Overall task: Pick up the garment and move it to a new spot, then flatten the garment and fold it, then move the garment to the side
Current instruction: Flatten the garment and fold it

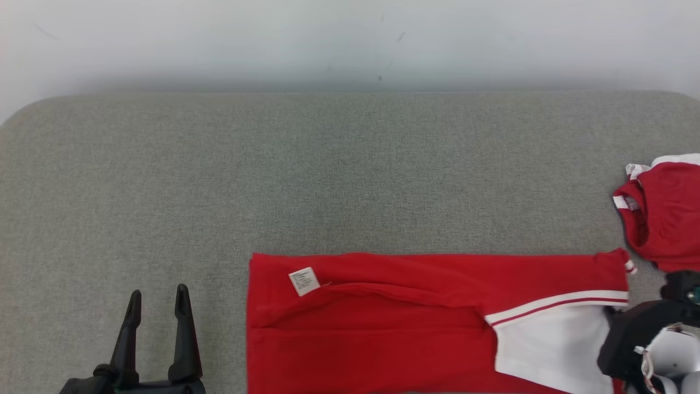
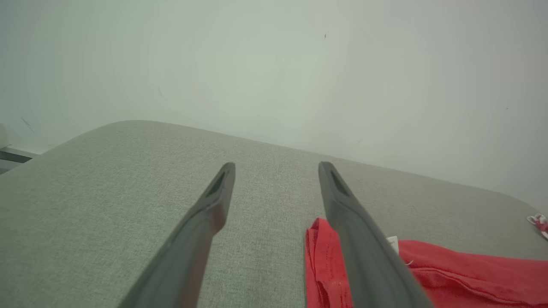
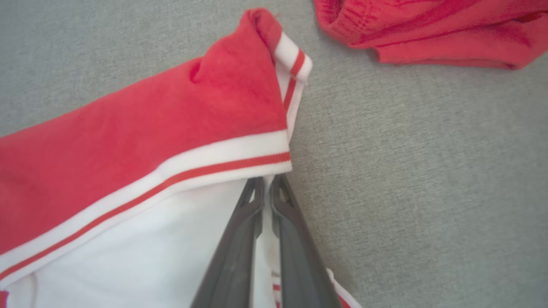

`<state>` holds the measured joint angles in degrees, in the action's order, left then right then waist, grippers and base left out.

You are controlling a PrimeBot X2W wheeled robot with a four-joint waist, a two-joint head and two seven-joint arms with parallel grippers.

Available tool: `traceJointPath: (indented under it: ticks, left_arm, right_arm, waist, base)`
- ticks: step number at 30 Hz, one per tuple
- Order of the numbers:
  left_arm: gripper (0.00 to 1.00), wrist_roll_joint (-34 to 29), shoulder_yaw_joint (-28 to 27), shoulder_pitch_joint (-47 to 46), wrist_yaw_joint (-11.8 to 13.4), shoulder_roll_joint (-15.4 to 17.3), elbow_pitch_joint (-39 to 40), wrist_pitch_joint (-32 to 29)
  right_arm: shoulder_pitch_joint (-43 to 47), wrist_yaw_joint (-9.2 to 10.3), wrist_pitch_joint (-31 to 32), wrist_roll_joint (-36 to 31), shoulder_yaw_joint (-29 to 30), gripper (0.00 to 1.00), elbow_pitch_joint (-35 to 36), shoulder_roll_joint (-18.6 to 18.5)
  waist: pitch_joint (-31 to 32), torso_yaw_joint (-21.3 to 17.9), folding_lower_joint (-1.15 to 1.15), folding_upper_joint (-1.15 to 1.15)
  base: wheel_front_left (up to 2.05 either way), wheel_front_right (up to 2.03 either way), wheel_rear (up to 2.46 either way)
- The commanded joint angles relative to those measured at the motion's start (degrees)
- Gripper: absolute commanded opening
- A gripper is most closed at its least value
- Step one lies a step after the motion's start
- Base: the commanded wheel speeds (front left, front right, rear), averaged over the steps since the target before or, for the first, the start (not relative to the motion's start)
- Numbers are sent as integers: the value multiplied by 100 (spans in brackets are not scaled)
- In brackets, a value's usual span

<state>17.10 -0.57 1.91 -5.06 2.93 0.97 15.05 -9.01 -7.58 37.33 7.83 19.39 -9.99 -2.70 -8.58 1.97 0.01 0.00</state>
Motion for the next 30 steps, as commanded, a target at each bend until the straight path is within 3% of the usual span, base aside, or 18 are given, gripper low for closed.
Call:
traceJointPath:
  ticks: [1, 9, 16, 21, 24, 30]
  left_arm:
    - [100, 22, 1, -64, -35, -7, -35, 16]
    - [100, 64, 81, -81, -62, -6, -115, 17]
    - [100, 96, 73, -84, -89, -6, -190, 17]
    - [100, 101, 73, -38, -83, -6, -233, 17]
    - [100, 99, 95, 5, -73, -6, -253, 17]
    - [100, 138, 182, 40, -46, -6, -272, 17]
  right_arm:
    - [-11, 18, 31, -104, 204, 0, 122, -31]
    - [162, 17, 360, -489, 750, 0, 841, -30]
    - [394, 17, 675, -775, 641, 0, 1457, -25]
    - [515, 17, 923, -376, -181, 0, 1893, -21]
    - [598, 16, 1093, -106, -1116, 0, 2133, -22]
    - [393, 16, 1137, 461, -2456, 0, 1913, -25]
  waist:
    - [7, -30, -1, 0]
    - [-3, -43, -1, 0]
    - [50, -41, -1, 0]
    - [157, -38, -1, 0]
    - [246, -17, -1, 0]
    - [324, 71, -1, 0]
  base:
    - [0, 0, 0]
    - [0, 0, 0]
    - [0, 0, 0]
    - [0, 0, 0]
    - [0, 0, 0]
    - [0, 0, 0]
